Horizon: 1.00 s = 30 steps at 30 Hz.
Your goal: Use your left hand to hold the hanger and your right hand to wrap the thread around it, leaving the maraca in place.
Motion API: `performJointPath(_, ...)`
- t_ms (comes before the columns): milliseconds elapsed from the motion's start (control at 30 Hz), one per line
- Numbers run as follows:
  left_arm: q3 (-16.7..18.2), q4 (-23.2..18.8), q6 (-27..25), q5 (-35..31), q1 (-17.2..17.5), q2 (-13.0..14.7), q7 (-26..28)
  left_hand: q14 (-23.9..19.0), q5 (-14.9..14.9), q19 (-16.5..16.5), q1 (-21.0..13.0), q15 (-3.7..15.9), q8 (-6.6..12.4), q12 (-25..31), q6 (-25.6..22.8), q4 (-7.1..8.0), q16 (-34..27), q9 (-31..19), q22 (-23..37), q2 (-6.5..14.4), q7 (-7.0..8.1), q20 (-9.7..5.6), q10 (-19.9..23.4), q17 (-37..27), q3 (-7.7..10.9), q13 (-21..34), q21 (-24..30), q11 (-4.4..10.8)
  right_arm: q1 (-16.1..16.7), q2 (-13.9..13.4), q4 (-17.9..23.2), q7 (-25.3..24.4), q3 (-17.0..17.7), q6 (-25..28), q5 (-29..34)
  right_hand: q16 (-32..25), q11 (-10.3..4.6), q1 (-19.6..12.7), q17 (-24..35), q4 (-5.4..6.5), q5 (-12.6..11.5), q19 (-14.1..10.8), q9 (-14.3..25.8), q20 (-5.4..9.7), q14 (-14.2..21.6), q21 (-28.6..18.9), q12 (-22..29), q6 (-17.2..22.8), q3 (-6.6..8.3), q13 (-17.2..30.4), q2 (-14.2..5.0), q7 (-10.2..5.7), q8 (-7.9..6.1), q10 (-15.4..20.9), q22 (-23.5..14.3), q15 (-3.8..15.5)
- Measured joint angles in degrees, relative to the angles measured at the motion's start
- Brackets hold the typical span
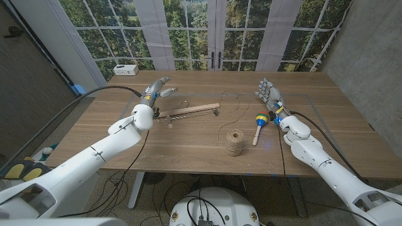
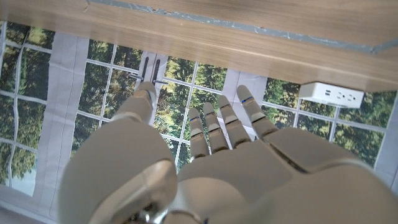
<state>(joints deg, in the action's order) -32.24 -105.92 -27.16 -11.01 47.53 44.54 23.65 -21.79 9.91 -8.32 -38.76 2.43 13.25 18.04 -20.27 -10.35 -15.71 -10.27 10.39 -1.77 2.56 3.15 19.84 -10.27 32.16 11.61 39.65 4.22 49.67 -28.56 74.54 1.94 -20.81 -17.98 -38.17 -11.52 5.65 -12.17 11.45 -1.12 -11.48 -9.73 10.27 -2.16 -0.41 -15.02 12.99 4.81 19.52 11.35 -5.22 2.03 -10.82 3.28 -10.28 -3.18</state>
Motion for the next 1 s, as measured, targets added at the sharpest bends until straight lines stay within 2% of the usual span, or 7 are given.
performJointPath(167,-1.51,-1.77,-3.75,-3.07,-0.73,0.3,-0.32,-2.02,0.0,-3.0,-1.47,0.23,0.0,1.05,-2.4,0.69,-0.44,0.01,-0.27,-1.01,-0.62,-0.94,3.5,-0.25,-2.14,0.49,0.44,0.1,0.03,0.02,-0.01,0.06,0.0,-0.08,-0.12,0.0,0.0,0.0,0.0,-0.14,0.0,0.0,0.0,0.0,0.0,0.0,-0.34,0.0,-0.14,0.0,0.0,0.0,0.0,0.0,0.0,0.0)
performJointPath(300,-2.95,-3.16,-7.76,-5.88,-1.63,0.82,-2.11,-2.25,0.0,-3.57,-1.39,0.01,0.0,1.26,-3.46,1.21,-0.43,-0.28,-0.26,-1.89,-1.67,-1.52,4.63,-0.11,-3.58,0.81,0.44,0.58,0.27,0.02,0.0,0.07,0.03,-0.16,-0.2,0.0,0.0,0.0,0.1,-0.14,0.0,0.0,0.0,0.0,0.0,0.0,-0.34,0.0,-0.14,0.0,0.0,0.0,0.0,0.0,0.0,0.0)
performJointPath(467,-4.58,-4.88,-10.68,-7.72,-2.93,1.61,-4.11,-2.39,0.29,-3.87,-0.85,-0.02,0.0,1.26,-3.5,1.42,-0.43,-0.27,-0.26,-2.7,-1.75,-1.82,4.65,-0.24,-4.65,1.06,0.17,0.59,0.52,0.02,0.09,0.08,0.14,-0.33,-0.3,0.0,-0.01,0.0,0.16,-0.14,0.0,-0.21,0.0,-0.21,0.0,0.0,-0.34,0.21,-0.14,-0.01,0.0,-0.21,0.0,0.0,0.01,0.0)
performJointPath(567,-6.06,-5.97,-14.42,-9.87,-4.11,2.38,-7.85,-2.74,0.29,-3.85,-0.48,0.32,0.0,1.26,-3.26,1.78,-0.43,-0.37,-0.26,-3.06,-2.82,-1.84,4.65,-0.28,-5.53,1.33,-0.29,0.59,0.91,-0.08,0.41,0.04,0.24,-0.44,-0.35,0.0,0.01,0.0,0.16,-0.14,0.0,-0.21,0.0,-0.2,0.0,0.0,-0.34,0.52,-0.14,-0.01,0.0,0.12,0.0,0.01,0.01,0.01)
performJointPath(800,-9.52,-8.34,-18.97,-12.58,-7.07,4.09,-13.8,-2.94,0.72,-3.53,-0.18,0.12,-0.4,1.03,-2.88,1.96,-0.43,-0.54,-0.25,-3.36,-3.2,-2.16,4.62,-0.54,-6.41,1.75,-1.06,0.56,1.54,-0.29,0.97,-0.21,0.53,-0.71,-0.48,0.0,-0.11,0.0,0.16,-0.14,0.0,-0.21,0.0,-0.2,-0.01,0.0,-0.34,0.52,-0.14,-0.01,0.0,0.12,0.0,0.32,0.01,0.01)
performJointPath(867,-10.28,-8.76,-18.97,-12.58,-7.7,4.36,-13.8,-3.47,1.08,-3.14,-0.18,0.24,-0.4,1.02,-3.14,2.11,-1.09,-0.54,-0.25,-3.36,-3.46,-1.77,4.51,-0.82,-6.7,1.86,-1.25,0.47,1.54,-0.29,0.97,-0.23,0.53,-0.77,-0.5,0.0,0.18,0.0,0.16,-0.13,0.0,-0.21,-0.01,-0.2,-0.01,0.0,-0.34,0.52,-0.14,-0.01,0.0,0.12,0.0,0.61,0.01,0.01)
performJointPath(1000,-12.56,-9.66,-23.61,-15.87,-9.46,5.09,-19.57,-4.07,1.34,-2.6,-0.18,0.22,-0.4,1.02,-3.5,2.19,-1.32,-0.54,-0.25,-3.36,-3.81,-1.22,4.52,-1.31,-7.12,2.12,-1.33,0.47,2.14,-0.5,1.53,-0.27,0.69,-0.91,-0.61,0.0,0.19,0.0,0.16,-0.13,0.0,-0.41,-0.01,-0.41,-0.01,0.0,-0.34,0.52,-0.14,-0.01,0.0,0.12,0.0,0.62,0.01,0.01)
